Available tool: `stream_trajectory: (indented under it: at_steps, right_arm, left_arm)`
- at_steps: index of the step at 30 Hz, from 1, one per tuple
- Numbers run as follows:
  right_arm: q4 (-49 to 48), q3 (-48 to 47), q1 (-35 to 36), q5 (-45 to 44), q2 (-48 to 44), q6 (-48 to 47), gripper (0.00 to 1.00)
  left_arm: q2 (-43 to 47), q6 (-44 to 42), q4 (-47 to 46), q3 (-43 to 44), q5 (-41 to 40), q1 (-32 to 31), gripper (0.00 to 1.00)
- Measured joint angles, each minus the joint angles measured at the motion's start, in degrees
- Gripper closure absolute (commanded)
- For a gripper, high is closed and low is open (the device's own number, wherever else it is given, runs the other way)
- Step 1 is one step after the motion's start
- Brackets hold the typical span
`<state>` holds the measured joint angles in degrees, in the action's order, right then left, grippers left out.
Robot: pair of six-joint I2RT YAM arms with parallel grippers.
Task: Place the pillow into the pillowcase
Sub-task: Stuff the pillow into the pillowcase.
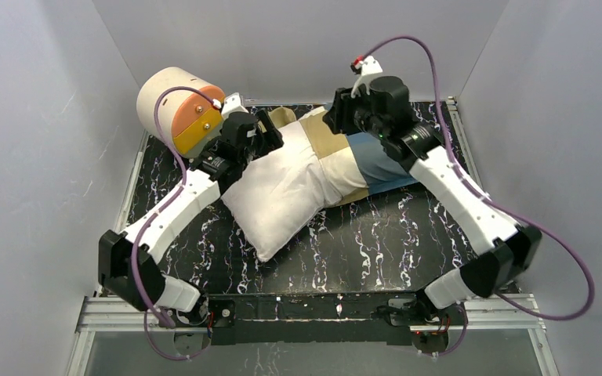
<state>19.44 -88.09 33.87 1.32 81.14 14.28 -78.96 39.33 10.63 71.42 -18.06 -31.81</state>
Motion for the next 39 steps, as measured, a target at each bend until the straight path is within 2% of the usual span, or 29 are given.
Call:
stream_trajectory:
  at_steps: [4, 6, 8, 10, 13, 14, 16, 18, 21, 36, 38, 39]
  right_arm:
    - [6.5, -9.0, 0.8, -7.1, 10.0, 0.5, 0.45]
    - [9.4, -12.8, 1.3, -9.9, 15.2, 0.3, 0.45]
    - [12.0, -16.6, 1.9, -12.3, 19.8, -0.2, 0.45]
    - [14.6, -21.0, 2.5, -14.6, 24.5, -1.2, 0.45]
    - [16.5, -27.6, 3.4, -16.8, 30.6, -3.4, 0.45]
    - [16.9, -29.3, 3.7, -17.3, 32.2, -4.3, 0.45]
    - [17.7, -31.9, 4.2, -18.0, 34.7, -5.7, 0.45]
    - [18.3, -34.2, 4.8, -18.6, 36.9, -7.0, 0.44]
    - [18.3, -35.3, 5.7, -19.2, 38.7, -8.6, 0.43]
    - [17.8, -41.6, 10.8, -32.2, 48.4, -20.9, 0.46]
    - [17.7, -41.6, 10.9, -33.5, 49.3, -22.2, 0.51]
    - [17.6, -41.6, 11.0, -34.2, 49.7, -22.8, 0.58]
  left_arm:
    - [-5.4, -0.3, -1.7, -0.1, 2.0, 4.3, 0.2]
    - [-9.2, -0.4, -2.3, 0.1, 2.7, 5.0, 0.1]
    - [-13.3, -0.1, -3.3, 0.2, 3.7, 5.0, 0.12]
    - [-16.3, 0.7, -5.2, -0.1, 4.7, 5.0, 0.26]
    - [-17.3, 2.5, -11.3, -4.1, 6.3, 5.4, 0.69]
    - [-16.8, 3.2, -13.9, -6.0, 6.8, 5.5, 0.78]
    - [-15.6, 4.5, -19.1, -10.0, 7.7, 5.7, 0.92]
    - [-14.0, 5.8, -23.6, -13.5, 8.4, 5.7, 1.0]
    - [-11.4, 6.7, -28.0, -16.8, 9.2, 5.7, 1.0]
    - [-8.1, 7.5, -31.3, -20.2, 10.1, 5.7, 1.0]
    - [-7.8, 7.6, -31.3, -20.3, 10.2, 5.7, 1.0]
    - [-7.8, 7.8, -31.3, -20.3, 10.3, 5.6, 1.0]
